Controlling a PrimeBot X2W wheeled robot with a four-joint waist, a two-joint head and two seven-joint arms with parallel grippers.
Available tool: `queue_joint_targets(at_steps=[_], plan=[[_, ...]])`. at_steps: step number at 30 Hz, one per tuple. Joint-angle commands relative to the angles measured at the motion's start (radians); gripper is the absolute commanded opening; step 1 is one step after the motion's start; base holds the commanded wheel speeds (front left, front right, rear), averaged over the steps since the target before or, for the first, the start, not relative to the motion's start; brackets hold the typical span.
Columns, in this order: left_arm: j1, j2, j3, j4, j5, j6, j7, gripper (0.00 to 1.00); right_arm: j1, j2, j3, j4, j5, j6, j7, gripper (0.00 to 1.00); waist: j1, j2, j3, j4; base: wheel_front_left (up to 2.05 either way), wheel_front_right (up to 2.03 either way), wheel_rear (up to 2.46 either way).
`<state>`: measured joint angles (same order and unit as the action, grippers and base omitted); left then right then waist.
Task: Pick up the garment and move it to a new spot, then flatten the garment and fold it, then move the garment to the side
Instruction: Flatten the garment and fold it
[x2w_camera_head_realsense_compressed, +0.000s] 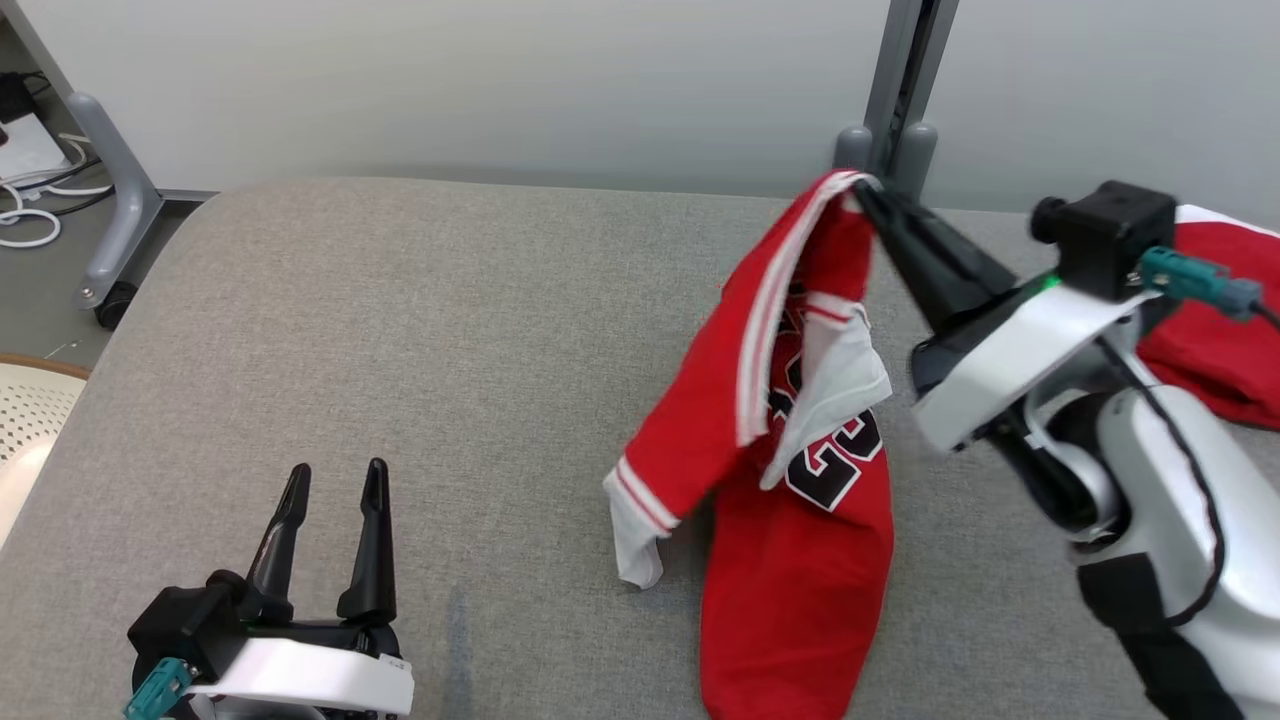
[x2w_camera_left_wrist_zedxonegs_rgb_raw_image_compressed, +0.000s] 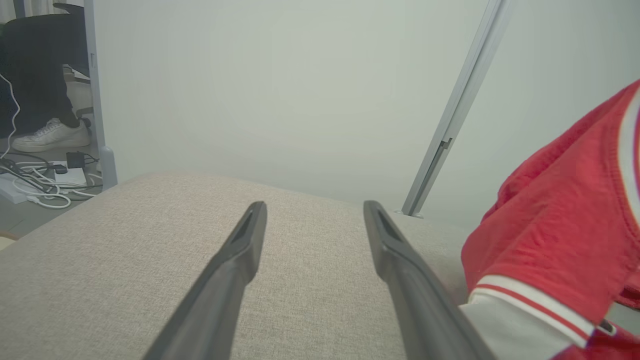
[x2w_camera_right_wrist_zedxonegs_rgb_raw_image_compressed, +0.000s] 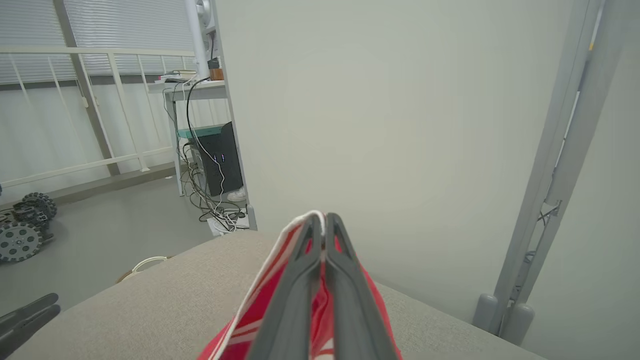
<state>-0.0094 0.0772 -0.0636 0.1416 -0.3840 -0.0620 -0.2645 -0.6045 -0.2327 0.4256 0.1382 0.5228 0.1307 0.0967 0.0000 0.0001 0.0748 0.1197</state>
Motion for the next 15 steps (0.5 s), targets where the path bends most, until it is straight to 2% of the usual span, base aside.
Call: queue_joint_targets(at_steps=[1, 9, 15], plan=[[-0.02, 0.0, 0.004, 0.001, 0.008, -0.006, -0.001, 1.0, 0.012, -0.013, -0.019, 0.008, -0.009, 0.0, 0.0, 0.0, 0.0, -0.0001, 0.002, -0.002, 0.0, 0.0, 0.0], [-0.025, -0.005, 0.009, 0.005, 0.013, -0.013, -0.001, 1.0, 0.085, -0.074, -0.221, 0.058, -0.061, 0.0, -0.011, 0.0, 0.0, -0.0001, 0.022, -0.018, 0.0, 0.0, 0.0], [-0.032, -0.008, 0.012, 0.012, 0.019, -0.017, -0.001, 1.0, 0.197, -0.093, -0.35, 0.068, -0.079, 0.0, -0.006, 0.0, 0.0, -0.0001, 0.03, -0.042, 0.0, 0.0, 0.0]])
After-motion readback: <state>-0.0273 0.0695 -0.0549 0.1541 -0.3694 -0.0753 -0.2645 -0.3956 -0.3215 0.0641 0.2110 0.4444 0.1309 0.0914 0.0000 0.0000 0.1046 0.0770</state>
